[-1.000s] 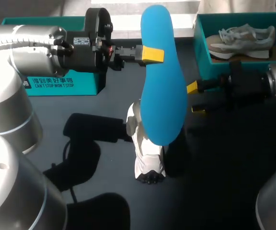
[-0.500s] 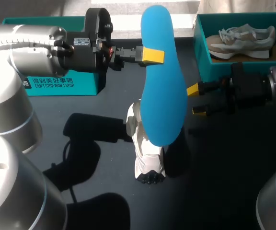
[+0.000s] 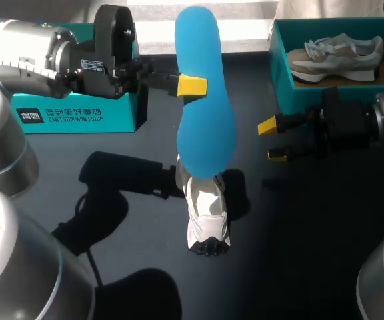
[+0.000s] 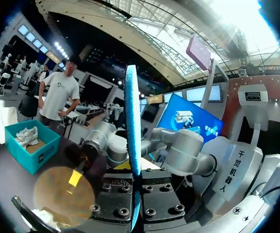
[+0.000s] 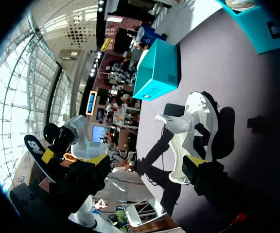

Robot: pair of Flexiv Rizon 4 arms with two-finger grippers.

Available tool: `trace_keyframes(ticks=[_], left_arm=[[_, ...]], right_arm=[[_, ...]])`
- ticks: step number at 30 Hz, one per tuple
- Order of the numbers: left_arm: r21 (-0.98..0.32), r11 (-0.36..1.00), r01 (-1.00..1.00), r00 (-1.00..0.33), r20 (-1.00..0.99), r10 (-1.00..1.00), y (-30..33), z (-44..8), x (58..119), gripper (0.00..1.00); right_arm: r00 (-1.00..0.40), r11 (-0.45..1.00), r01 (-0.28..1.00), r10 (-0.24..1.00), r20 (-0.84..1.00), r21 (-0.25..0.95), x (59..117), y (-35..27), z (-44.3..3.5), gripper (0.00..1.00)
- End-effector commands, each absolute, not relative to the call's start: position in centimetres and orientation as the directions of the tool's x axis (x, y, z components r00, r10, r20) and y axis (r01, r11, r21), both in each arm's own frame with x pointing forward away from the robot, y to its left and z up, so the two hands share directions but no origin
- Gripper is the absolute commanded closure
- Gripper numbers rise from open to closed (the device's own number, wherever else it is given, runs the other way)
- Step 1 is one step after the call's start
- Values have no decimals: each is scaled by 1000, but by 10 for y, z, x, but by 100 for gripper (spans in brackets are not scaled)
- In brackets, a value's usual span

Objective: Take the shoe out of the shoebox, open the shoe tongue, remove and reinsert the insole, then place the shoe into the shoebox

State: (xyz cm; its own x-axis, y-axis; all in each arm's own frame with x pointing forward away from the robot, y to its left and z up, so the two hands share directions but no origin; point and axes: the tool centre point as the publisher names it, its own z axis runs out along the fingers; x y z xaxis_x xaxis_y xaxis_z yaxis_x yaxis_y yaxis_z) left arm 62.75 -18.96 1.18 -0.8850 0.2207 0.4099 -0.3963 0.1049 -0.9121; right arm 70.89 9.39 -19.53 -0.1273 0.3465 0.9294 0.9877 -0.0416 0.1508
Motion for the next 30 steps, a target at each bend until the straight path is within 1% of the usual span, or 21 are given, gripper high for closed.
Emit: trace_keyframes(ticks=[1, 9, 10, 11, 12, 14, 15, 16, 17, 19, 20, 22, 25, 26, 30], left_arm=[[-995, 99, -22, -975, 43, 216, -187, 15, 626, 100], [-995, 99, -22, -975, 43, 216, -187, 15, 626, 100], [-993, 87, 74, -981, -57, 183, -189, 8, 630, 100], [-992, 78, 99, -987, -88, 136, -189, 2, 636, 100], [-972, 67, 226, -966, -215, 143, -189, -4, 640, 100], [-955, 52, 292, -954, -287, 88, -189, -11, 645, 100], [-891, 60, 450, -892, -445, 81, -190, -16, 647, 100], [-860, 56, 507, -861, -504, 69, -190, -20, 648, 100], [-797, 39, 603, -798, -600, 56, -191, -23, 649, 100], [-720, -1, 694, -720, -694, 5, -192, -26, 650, 100], [-631, -23, 776, -631, -776, -8, -192, -29, 652, 100], [-519, -52, 853, -520, -854, -6, -190, -36, 652, 100], [-471, -56, 880, -471, -882, 11, -187, -40, 649, 100], [-495, -40, 868, -494, -869, 39, -186, -43, 649, 100], [-495, -40, 868, -494, -869, 39, -186, -43, 649, 100]], right_arm=[[-126, -42, 988, 348, 929, 150, 710, 96, -196, 0], [-126, -42, 988, 348, 929, 150, 710, 96, -196, 0], [-126, -42, 988, 348, 929, 150, 710, 96, -196, 0], [-126, -42, 988, 348, 929, 150, 710, 96, -196, 0], [-126, -42, 988, 348, 929, 150, 710, 96, -196, 0], [-126, -42, 988, 348, 929, 150, 710, 96, -196, 0], [-126, -42, 988, 348, 929, 150, 710, 96, -196, 0], [-126, -42, 988, 348, 929, 150, 710, 96, -196, 0], [-126, -42, 988, 348, 929, 150, 710, 96, -196, 0], [-126, -42, 988, 348, 929, 150, 710, 96, -196, 0], [-126, -42, 988, 348, 929, 150, 710, 96, -196, 0], [-126, -42, 988, 348, 929, 150, 710, 96, -196, 0], [-126, -42, 988, 348, 929, 150, 710, 96, -196, 0], [-126, -42, 988, 348, 929, 150, 710, 96, -196, 0], [-126, -42, 988, 348, 929, 150, 710, 96, -196, 0]])
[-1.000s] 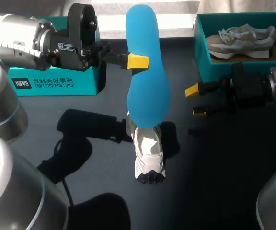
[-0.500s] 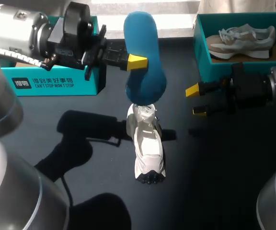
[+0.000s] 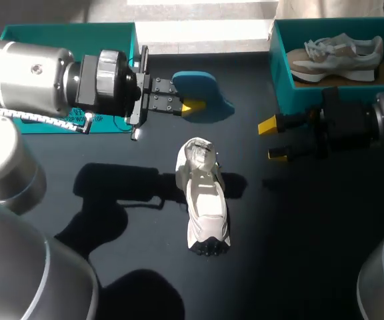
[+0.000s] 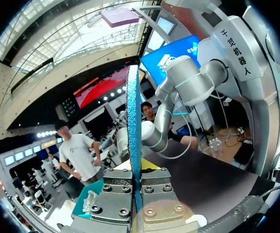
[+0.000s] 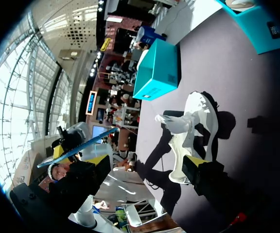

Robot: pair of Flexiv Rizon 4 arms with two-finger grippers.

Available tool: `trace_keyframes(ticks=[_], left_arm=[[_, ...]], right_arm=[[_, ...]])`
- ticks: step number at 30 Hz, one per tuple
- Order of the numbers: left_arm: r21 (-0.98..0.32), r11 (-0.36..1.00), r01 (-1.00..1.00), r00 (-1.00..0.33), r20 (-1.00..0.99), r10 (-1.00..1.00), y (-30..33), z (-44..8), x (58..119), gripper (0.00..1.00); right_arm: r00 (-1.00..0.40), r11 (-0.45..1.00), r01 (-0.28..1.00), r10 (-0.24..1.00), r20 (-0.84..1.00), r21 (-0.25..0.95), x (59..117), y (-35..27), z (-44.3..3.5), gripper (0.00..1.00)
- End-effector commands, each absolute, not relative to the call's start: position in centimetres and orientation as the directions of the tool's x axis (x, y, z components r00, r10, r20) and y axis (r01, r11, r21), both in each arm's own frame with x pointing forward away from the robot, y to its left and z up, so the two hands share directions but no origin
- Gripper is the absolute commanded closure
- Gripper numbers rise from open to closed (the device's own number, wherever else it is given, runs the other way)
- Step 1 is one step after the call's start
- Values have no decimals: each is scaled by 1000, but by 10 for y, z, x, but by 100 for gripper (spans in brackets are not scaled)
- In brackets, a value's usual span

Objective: Take the shoe out of the shoebox, open the shoe tongue, remove and reinsert the insole, then place the shoe into the shoebox

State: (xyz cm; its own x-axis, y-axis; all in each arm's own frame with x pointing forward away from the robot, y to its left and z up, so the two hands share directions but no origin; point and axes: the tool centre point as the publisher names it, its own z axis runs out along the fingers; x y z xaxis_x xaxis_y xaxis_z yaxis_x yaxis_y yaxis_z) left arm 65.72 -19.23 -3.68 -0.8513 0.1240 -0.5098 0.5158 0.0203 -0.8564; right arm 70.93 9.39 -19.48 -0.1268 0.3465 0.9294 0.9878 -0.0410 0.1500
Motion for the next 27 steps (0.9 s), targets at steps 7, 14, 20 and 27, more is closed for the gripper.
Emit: trace_keyframes(ticks=[7, 14, 20, 27], left_arm=[[-495, -40, 868, -494, -869, 39, -186, -43, 649, 100], [-365, -47, 930, -364, -931, 26, -178, -67, 648, 100], [-225, -30, 974, -226, -973, -55, -165, -99, 655, 100], [-121, 27, 992, -121, -993, -4, -160, -130, 655, 100]], right_arm=[[-126, -42, 988, 348, 929, 150, 710, 96, -196, 0], [-126, -42, 988, 348, 929, 150, 710, 96, -196, 0], [-126, -42, 988, 348, 929, 150, 710, 96, -196, 0], [-126, -42, 988, 348, 929, 150, 710, 96, -196, 0]])
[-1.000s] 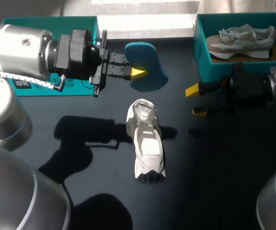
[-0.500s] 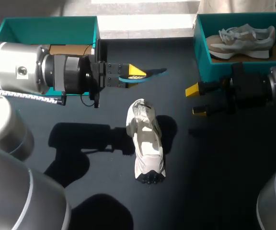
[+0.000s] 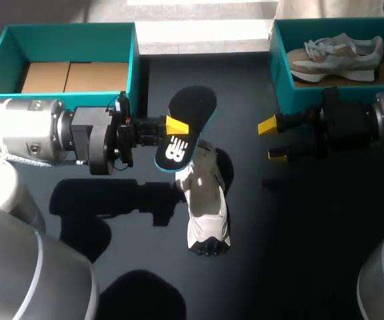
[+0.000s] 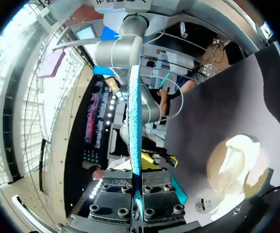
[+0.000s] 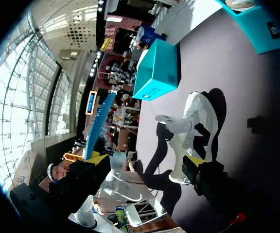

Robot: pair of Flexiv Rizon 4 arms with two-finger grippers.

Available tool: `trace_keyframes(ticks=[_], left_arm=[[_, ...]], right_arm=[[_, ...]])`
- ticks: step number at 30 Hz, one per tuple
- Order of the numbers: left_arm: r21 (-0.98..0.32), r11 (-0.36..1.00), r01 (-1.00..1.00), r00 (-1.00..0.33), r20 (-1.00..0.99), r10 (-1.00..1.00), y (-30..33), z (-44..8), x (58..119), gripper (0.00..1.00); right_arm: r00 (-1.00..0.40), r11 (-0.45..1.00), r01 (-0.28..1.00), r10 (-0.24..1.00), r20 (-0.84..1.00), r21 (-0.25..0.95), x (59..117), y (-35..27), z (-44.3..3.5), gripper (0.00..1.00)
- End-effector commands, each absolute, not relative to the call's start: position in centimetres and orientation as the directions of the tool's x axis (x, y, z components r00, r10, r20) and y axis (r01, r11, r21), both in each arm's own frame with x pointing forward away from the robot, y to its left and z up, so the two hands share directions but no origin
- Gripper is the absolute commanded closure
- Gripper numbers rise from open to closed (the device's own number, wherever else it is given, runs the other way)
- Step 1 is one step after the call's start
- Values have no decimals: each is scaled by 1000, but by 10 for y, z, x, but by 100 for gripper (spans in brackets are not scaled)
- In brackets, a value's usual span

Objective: Take the shoe out of the shoebox, open the shoe tongue, remove and reinsert the insole, then place the shoe into the shoebox

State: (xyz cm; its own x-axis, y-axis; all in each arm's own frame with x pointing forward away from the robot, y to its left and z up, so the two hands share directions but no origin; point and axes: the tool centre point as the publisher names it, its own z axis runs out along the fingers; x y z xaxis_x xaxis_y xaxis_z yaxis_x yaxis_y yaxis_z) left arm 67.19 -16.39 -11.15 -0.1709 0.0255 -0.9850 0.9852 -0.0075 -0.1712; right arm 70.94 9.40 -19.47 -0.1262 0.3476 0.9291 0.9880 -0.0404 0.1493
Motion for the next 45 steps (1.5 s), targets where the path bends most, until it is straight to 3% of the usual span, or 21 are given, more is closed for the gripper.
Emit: trace_keyframes(ticks=[1, 13, 23, 39, 40, 41, 43, 45], left_arm=[[-126, 31, 992, -126, -992, -7, -159, -133, 655, 100], [27, 104, 994, 30, -999, -34, -165, -180, 658, 100], [4, 117, 993, 5, -1000, -15, -190, -188, 670, 100], [68, 99, 993, 66, -998, 24, -227, -194, 680, 100], [66, 99, 993, 64, -998, 25, -228, -194, 679, 100], [64, 96, 993, 62, -998, 29, -229, -194, 679, 100], [64, 94, 993, 62, -998, 33, -231, -195, 679, 100], [63, 93, 994, 60, -998, 34, -231, -195, 679, 100]], right_arm=[[-126, -42, 988, 348, 929, 150, 710, 96, -196, 0], [-115, -95, 984, 318, 941, 153, 718, 107, -196, 0], [-128, -42, 989, 264, 956, 144, 726, 145, -200, 0], [-147, -24, 987, 240, 960, 157, 724, 170, -197, 0], [-149, -25, 987, 240, 959, 159, 723, 170, -197, 1], [-149, -30, 987, 238, 960, 161, 721, 170, -196, 20], [-155, -41, 985, 233, 960, 169, 719, 170, -195, 38], [-158, -45, 984, 226, 961, 172, 718, 170, -194, 49]])
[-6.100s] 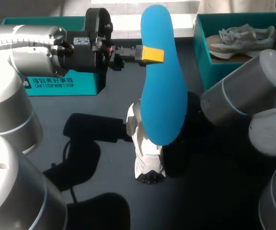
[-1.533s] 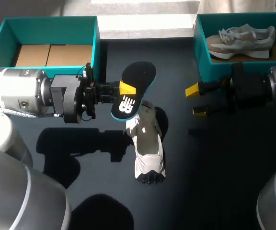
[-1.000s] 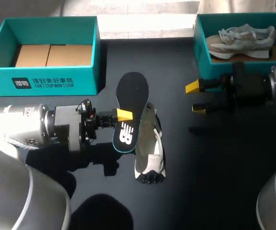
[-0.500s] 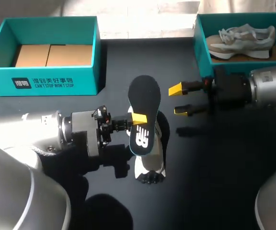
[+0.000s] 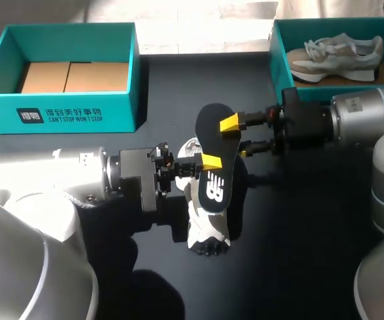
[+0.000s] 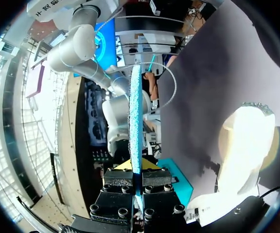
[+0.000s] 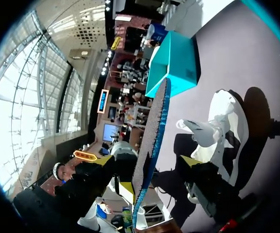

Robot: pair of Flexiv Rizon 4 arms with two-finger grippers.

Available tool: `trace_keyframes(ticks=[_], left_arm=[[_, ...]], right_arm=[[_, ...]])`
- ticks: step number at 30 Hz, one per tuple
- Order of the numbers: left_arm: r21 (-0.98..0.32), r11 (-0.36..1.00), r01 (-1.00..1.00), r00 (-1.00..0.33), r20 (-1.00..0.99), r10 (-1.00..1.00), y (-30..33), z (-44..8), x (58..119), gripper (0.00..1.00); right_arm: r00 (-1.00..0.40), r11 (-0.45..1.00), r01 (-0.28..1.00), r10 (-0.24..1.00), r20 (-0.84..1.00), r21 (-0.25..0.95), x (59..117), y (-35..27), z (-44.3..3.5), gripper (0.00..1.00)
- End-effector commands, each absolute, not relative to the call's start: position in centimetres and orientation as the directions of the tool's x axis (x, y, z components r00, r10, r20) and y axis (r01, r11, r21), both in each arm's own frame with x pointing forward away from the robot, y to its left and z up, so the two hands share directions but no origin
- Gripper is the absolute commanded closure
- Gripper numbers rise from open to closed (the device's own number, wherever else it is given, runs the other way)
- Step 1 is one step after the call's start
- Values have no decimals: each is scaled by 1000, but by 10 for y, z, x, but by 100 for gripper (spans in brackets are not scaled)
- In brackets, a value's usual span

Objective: Take the shoe out of the shoebox, open the shoe tongue, remove and reinsert the insole, then place the shoe into the shoebox

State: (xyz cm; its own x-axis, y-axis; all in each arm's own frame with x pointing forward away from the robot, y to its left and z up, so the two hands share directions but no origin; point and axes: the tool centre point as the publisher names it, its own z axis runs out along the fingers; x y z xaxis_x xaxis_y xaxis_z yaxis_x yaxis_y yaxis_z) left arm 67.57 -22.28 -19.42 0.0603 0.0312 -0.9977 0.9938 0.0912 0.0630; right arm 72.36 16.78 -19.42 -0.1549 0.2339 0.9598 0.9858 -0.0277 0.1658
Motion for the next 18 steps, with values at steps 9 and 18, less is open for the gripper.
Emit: trace_keyframes(ticks=[9, 18], left_arm=[[67, 86, 994, 65, -998, 27, -230, -190, 676, 100], [51, 82, 995, 49, -998, 30, -227, -196, 673, 100]], right_arm=[[-189, -51, 978, 193, 963, 202, 717, 170, -192, 84], [-193, -51, 977, 186, 963, 205, 721, 170, -194, 100]])
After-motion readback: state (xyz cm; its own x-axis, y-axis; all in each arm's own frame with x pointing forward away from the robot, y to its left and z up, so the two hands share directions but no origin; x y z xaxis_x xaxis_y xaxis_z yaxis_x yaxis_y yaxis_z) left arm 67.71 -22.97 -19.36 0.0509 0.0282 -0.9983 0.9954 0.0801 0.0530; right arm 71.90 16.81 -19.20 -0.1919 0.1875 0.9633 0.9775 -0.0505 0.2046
